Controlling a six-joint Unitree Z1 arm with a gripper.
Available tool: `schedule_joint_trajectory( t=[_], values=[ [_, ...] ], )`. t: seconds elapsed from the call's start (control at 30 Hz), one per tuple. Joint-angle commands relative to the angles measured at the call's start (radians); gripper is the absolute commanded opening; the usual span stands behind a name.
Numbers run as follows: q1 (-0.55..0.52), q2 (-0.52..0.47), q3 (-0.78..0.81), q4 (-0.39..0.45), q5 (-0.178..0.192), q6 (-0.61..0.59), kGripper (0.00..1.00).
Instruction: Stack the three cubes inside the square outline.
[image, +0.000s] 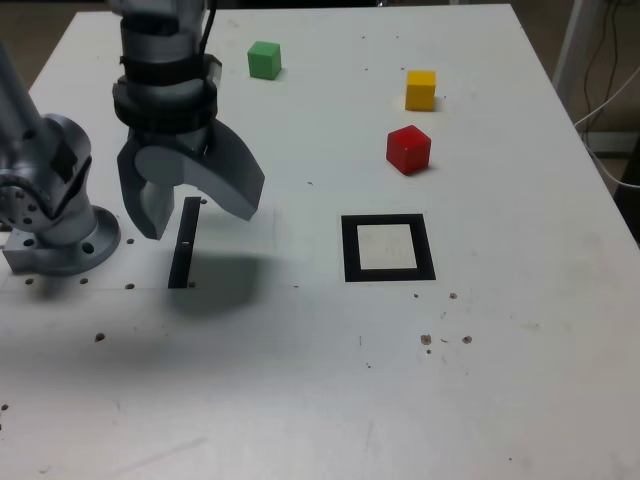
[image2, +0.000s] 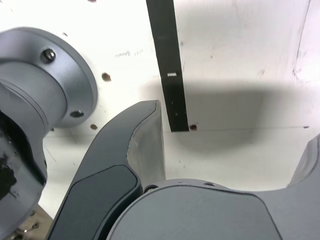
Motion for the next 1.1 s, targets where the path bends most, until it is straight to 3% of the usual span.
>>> schedule_joint_trajectory(
  t=[0.0,0.2,0.57,0.83,1.07],
  values=[
    [0.018,0.007,-0.023,0.011,-0.027,-0.001,0.99],
    [0.115,0.051,-0.103,0.058,-0.043,0.027,0.99],
    [0.237,0.143,-0.365,0.111,0.040,0.061,0.99],
    [0.280,0.324,-0.689,0.257,0.091,0.066,0.99],
    [0.329,0.476,-0.887,0.282,0.108,0.066,0.99]
  ],
)
